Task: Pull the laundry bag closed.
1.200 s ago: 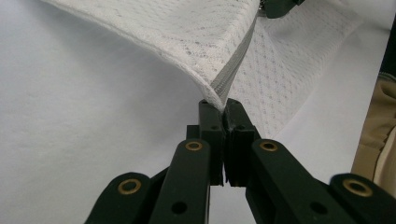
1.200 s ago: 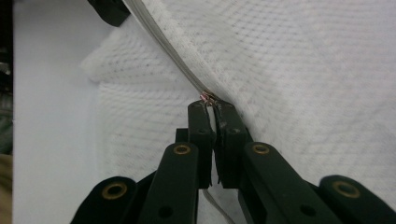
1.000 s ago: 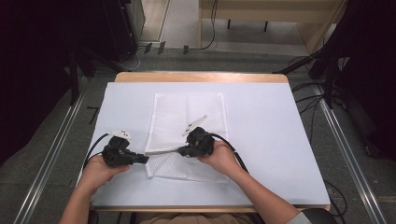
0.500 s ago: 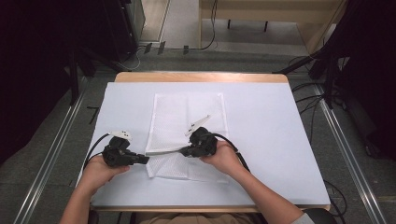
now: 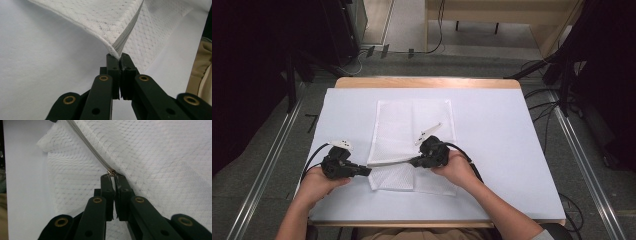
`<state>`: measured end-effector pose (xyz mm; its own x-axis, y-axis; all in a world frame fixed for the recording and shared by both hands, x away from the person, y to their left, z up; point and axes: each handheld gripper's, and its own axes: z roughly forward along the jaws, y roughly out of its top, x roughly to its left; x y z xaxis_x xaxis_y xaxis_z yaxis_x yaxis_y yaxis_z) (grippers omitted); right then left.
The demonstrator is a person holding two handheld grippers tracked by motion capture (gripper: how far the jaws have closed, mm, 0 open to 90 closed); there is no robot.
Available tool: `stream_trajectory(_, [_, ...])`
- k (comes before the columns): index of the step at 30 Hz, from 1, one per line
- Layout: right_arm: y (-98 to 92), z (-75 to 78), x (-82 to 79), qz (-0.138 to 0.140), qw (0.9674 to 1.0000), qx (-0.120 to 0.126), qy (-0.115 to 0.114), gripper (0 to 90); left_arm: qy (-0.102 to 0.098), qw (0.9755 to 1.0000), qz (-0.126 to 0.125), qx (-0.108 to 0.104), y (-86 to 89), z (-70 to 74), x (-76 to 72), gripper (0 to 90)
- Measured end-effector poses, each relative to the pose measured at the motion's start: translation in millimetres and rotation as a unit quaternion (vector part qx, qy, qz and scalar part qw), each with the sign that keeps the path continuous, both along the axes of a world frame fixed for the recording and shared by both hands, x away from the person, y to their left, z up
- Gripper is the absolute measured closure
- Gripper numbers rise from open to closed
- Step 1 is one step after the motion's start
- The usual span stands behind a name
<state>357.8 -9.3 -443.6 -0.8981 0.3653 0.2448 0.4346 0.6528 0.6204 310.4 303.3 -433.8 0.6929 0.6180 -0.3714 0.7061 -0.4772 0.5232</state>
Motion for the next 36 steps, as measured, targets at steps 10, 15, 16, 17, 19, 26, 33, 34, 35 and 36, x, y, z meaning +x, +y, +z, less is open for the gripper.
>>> stream_trajectory(10, [-9.3, 1.0, -2.1, -0.006, 1.0000, 0.000, 0.005, 88.0, 0.003, 1.0000, 0.000, -0.002, 0.8, -0.2, -0.3, 89.0])
stream_trajectory(15, [-13.0, 1.3, -3.6, -0.005, 1.0000, -0.001, 0.003, 88.1, 0.000, 1.0000, 0.004, -0.002, 2.4, 0.2, -0.5, 88.9])
stream_trajectory(16, [-14.1, 1.3, -3.5, -0.008, 1.0000, -0.002, 0.001, 88.0, -0.002, 1.0000, 0.006, 0.000, 3.0, -0.1, -1.1, 89.0])
stream_trajectory(17, [-16.1, 1.4, -2.9, -0.011, 0.9999, -0.001, 0.003, 88.0, 0.001, 1.0000, 0.005, 0.003, 3.7, -0.1, -0.9, 89.0])
stream_trajectory(19, [-20.1, 0.7, -1.4, -0.015, 0.9999, -0.001, 0.004, 88.0, 0.001, 1.0000, 0.007, 0.000, 5.4, -0.5, -1.2, 88.9])
stream_trajectory(26, [-28.3, 0.0, -2.5, -0.017, 0.9998, -0.001, 0.008, 88.0, 0.005, 1.0000, 0.001, -0.002, 4.1, -1.4, -1.5, 88.9])
stream_trajectory(33, [-34.8, -0.2, -2.3, -0.019, 0.9998, -0.002, 0.009, 88.0, 0.001, 1.0000, 0.006, -0.002, 5.3, -1.0, -1.9, 88.9])
stream_trajectory(34, [-35.9, -0.1, -2.4, -0.020, 0.9997, -0.003, 0.010, 88.0, 0.002, 1.0000, 0.006, -0.004, 5.5, -1.0, -1.8, 88.9])
stream_trajectory(35, [-36.8, 0.1, -2.5, -0.021, 0.9997, -0.002, 0.011, 88.0, 0.000, 1.0000, 0.006, -0.001, 5.4, -0.6, -2.0, 88.9])
stream_trajectory(36, [-37.7, 0.3, -2.7, -0.024, 0.9997, -0.002, 0.011, 88.0, 0.001, 1.0000, 0.008, -0.001, 5.3, -0.7, -2.2, 88.9])
